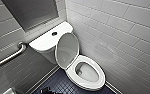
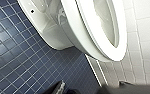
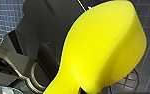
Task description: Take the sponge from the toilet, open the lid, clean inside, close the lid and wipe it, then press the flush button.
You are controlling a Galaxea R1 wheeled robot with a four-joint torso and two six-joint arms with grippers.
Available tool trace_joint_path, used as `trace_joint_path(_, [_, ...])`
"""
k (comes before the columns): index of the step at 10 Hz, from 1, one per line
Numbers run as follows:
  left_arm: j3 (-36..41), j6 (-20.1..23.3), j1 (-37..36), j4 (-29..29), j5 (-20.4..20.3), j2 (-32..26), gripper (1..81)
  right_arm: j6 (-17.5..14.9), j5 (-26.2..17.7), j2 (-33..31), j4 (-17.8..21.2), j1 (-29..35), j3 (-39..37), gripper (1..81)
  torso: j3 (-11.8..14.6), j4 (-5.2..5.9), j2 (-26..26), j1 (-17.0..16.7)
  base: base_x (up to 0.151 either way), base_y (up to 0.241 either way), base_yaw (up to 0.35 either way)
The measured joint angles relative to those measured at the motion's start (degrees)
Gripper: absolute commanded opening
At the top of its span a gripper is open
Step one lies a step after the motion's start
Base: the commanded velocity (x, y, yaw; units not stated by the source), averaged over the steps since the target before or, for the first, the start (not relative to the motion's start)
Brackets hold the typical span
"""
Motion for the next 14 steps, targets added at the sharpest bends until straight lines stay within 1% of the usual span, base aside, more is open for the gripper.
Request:
trace_joint_path(1, [-0.7,-3.0,-2.0,0.0,0.0,0.7,81.1,0.0,0.1,0.6,0.0,-0.3,0.0,1.0,0.0,0.0,0.0,0.0,0.0,0.0,0.0])
trace_joint_path(2, [-2.5,-7.2,-3.9,-0.1,0.0,1.3,81.1,0.0,0.1,1.0,0.0,-0.5,0.0,1.0,0.0,0.0,0.0,0.0,0.0,0.0,0.0])
trace_joint_path(3, [-4.6,-12.7,-5.8,-0.1,0.0,1.3,81.1,0.0,0.1,1.1,0.0,-0.6,-0.1,1.0,0.0,0.0,0.0,0.0,0.0,0.0,0.0])
trace_joint_path(4, [-6.2,-16.7,-7.7,-0.2,0.0,1.2,81.1,0.0,0.1,1.2,0.0,-0.6,-0.2,1.0,0.0,0.0,0.0,0.0,0.0,0.0,0.0])
trace_joint_path(6, [-8.3,-22.0,-11.2,-0.2,0.0,1.2,81.1,0.0,0.1,1.7,0.0,-0.6,-0.8,1.0,0.0,0.0,0.0,0.0,0.0,0.0,0.0])
trace_joint_path(9, [-11.5,-26.3,-15.2,-0.2,0.0,1.3,81.1,0.0,0.1,2.0,0.0,-0.6,-0.9,1.0,0.0,0.0,0.0,0.0,0.0,0.0,0.0])
trace_joint_path(10, [-12.1,-26.6,-15.9,-0.2,0.1,1.4,81.1,0.0,0.1,1.9,0.0,-0.6,-0.9,1.0,0.6,0.0,0.0,0.0,0.0,0.0,0.0])
trace_joint_path(12, [-13.3,-28.0,-16.9,-0.2,0.1,1.6,81.1,0.0,0.1,2.0,0.0,-0.8,-0.9,1.0,3.4,0.0,0.0,0.0,0.0,0.0,0.0])
trace_joint_path(14, [-14.7,-28.0,-17.2,-0.2,0.1,2.5,81.1,0.0,0.1,2.0,0.0,-1.2,-0.9,1.0,4.2,0.0,0.0,-0.1,0.0,0.0,0.0])
